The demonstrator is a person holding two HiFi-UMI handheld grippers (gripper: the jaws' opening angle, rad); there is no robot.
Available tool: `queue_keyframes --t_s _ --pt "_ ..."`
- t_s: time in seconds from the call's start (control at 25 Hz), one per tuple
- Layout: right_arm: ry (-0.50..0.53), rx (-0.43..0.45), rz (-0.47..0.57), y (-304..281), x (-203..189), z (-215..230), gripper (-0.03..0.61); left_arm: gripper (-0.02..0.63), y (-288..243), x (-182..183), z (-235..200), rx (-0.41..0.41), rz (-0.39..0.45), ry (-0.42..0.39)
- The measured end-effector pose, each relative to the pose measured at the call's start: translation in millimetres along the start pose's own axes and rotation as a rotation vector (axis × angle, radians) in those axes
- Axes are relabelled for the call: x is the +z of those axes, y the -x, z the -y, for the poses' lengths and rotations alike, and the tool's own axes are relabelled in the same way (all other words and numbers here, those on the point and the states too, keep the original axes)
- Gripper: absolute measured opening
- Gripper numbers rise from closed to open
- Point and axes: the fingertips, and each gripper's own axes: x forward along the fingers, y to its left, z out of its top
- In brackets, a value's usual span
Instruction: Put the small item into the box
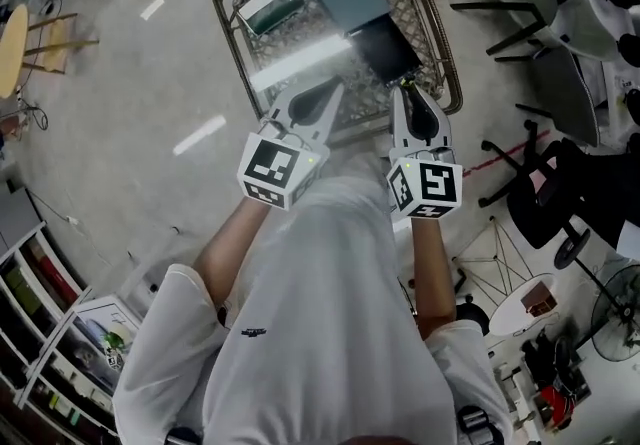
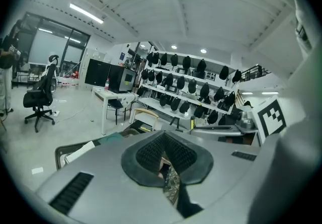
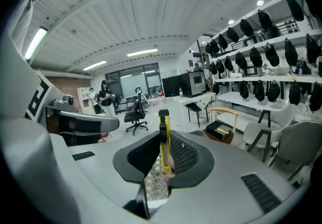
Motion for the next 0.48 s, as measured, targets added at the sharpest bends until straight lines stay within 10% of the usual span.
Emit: queue_keyframes --t_s 0.48 --pt "-0.003 -0.009 -0.065 -59 -47 49 0.051 0.002 -52 -47 -21 0.019 -0.084 0.021"
